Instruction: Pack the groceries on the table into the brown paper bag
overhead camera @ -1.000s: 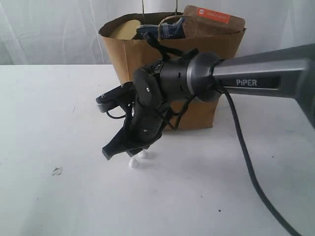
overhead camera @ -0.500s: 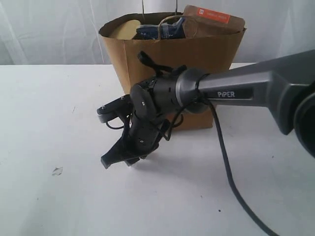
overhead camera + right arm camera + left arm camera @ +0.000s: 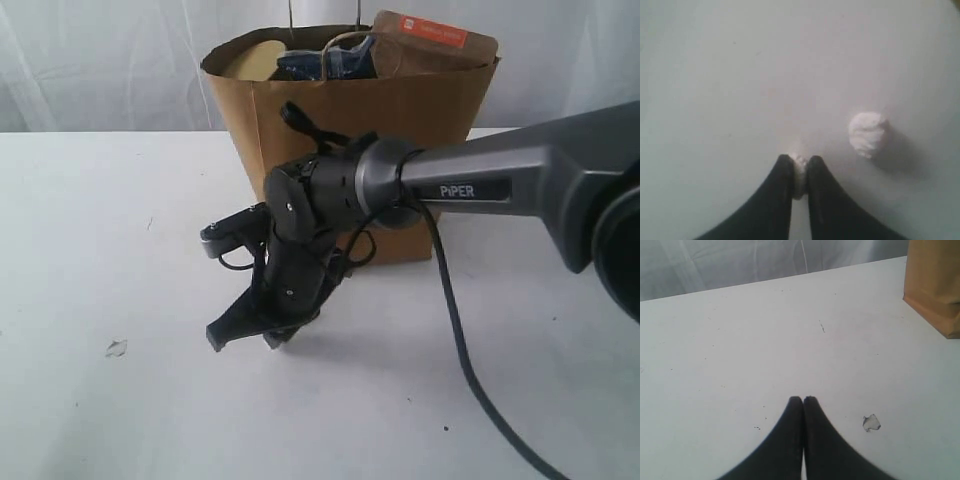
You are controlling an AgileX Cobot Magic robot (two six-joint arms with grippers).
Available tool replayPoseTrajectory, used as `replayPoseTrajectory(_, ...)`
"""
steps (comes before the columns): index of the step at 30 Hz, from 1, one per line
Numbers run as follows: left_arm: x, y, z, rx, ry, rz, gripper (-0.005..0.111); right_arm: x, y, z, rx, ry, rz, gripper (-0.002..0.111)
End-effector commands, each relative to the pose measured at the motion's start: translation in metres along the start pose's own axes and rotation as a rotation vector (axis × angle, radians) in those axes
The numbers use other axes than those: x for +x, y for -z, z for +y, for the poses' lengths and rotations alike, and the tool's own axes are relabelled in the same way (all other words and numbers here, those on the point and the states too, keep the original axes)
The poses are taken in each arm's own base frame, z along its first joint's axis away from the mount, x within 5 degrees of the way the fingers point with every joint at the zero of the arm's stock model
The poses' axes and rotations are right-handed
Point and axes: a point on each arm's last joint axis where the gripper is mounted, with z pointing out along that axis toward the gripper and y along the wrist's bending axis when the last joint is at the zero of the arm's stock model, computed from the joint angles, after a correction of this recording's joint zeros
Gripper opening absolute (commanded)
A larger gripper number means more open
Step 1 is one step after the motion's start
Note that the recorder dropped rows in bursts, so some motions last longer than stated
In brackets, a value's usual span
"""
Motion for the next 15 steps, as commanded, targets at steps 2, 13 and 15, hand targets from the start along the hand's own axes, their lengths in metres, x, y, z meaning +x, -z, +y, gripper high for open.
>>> replayPoseTrajectory(2,0.002,0.001,0.000,-0.003,0.001,-0.004,0.000,0.009,0.029,0.011,-0.121,-0.005,0.147,0.000)
replayPoseTrajectory(13,0.002,0.001,0.000,-0.003,0.001,-0.004,0.000,0.015,0.137,0.034,-0.314,0.129,0.018,0.000)
replayPoseTrajectory(15,0.002,0.001,0.000,-0.003,0.001,-0.004,0.000,0.015,0.164,0.039,-0.350,0.133,-0.043,0.000)
